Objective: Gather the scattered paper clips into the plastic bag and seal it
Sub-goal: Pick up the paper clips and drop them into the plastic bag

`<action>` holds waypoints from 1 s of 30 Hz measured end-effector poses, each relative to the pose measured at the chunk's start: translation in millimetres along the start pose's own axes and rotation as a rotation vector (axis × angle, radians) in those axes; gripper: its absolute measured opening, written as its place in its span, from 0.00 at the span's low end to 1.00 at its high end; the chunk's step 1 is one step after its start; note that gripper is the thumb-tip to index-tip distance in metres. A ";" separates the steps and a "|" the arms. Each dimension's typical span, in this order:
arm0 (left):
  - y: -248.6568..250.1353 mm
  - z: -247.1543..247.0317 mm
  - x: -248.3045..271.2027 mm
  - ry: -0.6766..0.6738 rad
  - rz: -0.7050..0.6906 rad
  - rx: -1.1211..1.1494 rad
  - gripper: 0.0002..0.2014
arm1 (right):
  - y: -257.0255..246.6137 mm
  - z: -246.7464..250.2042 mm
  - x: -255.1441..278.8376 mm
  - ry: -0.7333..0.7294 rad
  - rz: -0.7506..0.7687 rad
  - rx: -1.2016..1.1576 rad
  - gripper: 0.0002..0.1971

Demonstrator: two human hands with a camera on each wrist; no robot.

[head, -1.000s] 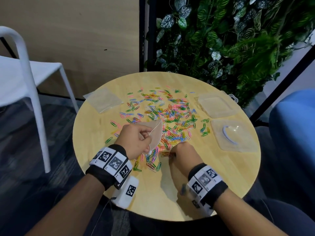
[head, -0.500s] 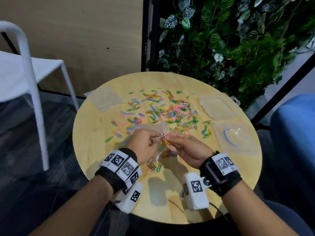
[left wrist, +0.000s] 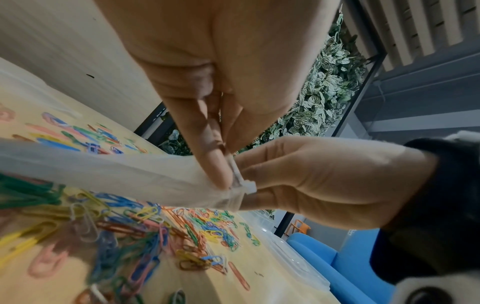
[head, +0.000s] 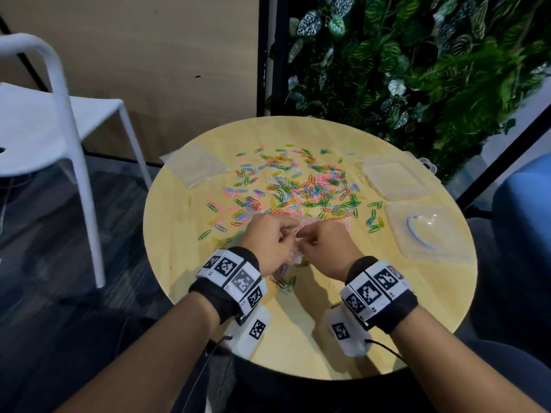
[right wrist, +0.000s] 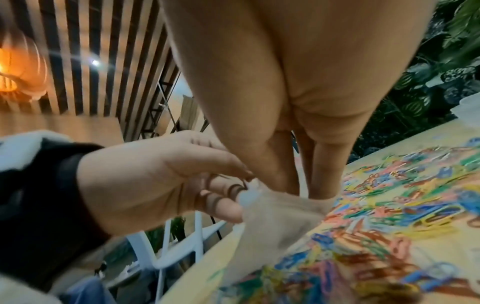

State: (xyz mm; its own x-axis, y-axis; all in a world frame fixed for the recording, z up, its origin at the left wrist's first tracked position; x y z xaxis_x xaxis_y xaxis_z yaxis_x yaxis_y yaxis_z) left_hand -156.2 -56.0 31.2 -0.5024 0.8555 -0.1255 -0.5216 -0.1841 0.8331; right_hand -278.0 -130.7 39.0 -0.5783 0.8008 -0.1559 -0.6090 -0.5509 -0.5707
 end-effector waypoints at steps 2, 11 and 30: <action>-1.6 3.5 -1.4 0.013 0.019 0.010 0.16 | -4.8 6.5 -0.8 -0.014 -0.002 0.018 0.13; -1.1 31.2 -11.3 0.166 0.016 0.086 0.17 | 24.3 43.0 83.7 -0.322 -0.402 0.202 0.42; -8.0 65.6 -10.4 0.226 0.011 0.128 0.17 | -12.1 -70.2 -0.7 -0.081 -0.116 0.390 0.19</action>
State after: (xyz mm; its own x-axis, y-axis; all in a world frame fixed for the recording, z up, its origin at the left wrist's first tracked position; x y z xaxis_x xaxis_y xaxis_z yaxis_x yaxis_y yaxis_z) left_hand -101.6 -31.7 61.1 -0.6562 0.7213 -0.2215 -0.4311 -0.1175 0.8946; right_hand -232.1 -108.1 -10.6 -0.5254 0.8501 -0.0359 -0.8235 -0.5186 -0.2300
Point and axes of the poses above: each hand's wrist, its own x-axis away from the middle knuckle, its own z-axis out of the back of the hand, y = z × x, the point moved 1 cm from there along -x, towards the middle knuckle, and after that the axes turned 14 degrees about y, right-handed, at the moved point
